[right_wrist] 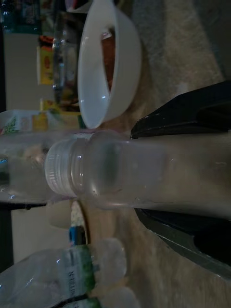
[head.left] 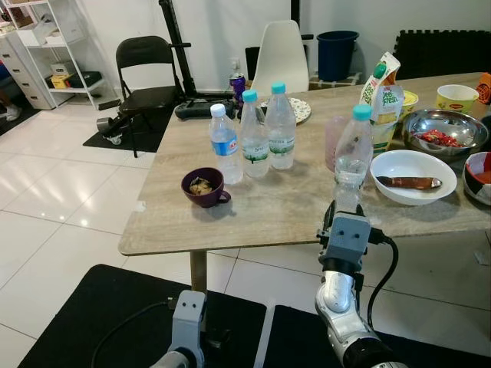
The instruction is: Restocking fridge
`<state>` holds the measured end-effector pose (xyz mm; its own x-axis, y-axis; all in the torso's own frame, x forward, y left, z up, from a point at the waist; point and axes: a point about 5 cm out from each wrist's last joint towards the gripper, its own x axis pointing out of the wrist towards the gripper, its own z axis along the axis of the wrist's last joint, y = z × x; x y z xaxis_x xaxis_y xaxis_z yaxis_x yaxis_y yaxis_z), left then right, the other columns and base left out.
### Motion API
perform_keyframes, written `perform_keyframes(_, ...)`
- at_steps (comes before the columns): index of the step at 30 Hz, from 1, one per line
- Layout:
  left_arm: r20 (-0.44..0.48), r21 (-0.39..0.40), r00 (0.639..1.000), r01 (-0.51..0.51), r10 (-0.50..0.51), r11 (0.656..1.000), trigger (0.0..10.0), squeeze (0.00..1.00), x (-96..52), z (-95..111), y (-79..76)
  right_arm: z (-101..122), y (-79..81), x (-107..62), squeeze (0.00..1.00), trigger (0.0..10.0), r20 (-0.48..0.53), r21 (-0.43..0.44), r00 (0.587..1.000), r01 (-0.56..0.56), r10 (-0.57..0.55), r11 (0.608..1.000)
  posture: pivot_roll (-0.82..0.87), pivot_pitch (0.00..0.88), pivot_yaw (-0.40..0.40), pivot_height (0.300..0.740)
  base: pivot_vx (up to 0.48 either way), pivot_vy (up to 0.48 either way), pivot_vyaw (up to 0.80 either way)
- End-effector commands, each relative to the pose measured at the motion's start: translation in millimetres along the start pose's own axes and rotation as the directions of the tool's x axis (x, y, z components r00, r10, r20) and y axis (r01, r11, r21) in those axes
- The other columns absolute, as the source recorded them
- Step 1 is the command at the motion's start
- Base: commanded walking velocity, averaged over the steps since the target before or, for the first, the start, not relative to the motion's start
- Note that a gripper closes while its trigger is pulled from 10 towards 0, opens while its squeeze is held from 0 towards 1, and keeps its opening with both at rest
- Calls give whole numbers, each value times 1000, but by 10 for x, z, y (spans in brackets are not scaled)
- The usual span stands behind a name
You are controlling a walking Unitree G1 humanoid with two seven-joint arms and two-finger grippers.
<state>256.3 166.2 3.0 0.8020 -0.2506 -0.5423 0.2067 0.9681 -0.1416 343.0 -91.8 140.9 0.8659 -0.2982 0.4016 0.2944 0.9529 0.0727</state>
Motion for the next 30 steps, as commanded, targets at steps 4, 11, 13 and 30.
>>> perform_keyframes(4, -28, 25, 999, -25, 25, 999, 10000, 0, -42, -60, 110, 172, 412, -60, 0, 10000, -7, 133, 999, -36, 37, 991, 45, 197, 92, 740, 0, 0, 0)
perform_keyframes(11, -26, 30, 999, -26, 27, 999, 10000, 0, -46, -46, 127, 245, 502, -10, 0, 10000, -6, 160, 999, -33, 34, 987, 47, 196, 93, 740, 0, 0, 0)
perform_keyframes(13, -24, 30, 999, -27, 28, 999, 10000, 0, -46, -45, 127, 290, 528, 8, 0, 10000, 5, 186, 999, -35, 35, 982, 49, 190, 90, 740, 0, 0, 0)
perform_keyframes(30, -17, 42, 1000, -14, 15, 999, 10000, 0, -17, -36, 75, 325, 531, 60, 0, 10000, 17, 345, 990, -135, 137, 929, 46, 178, 89, 740, 0, 0, 0)
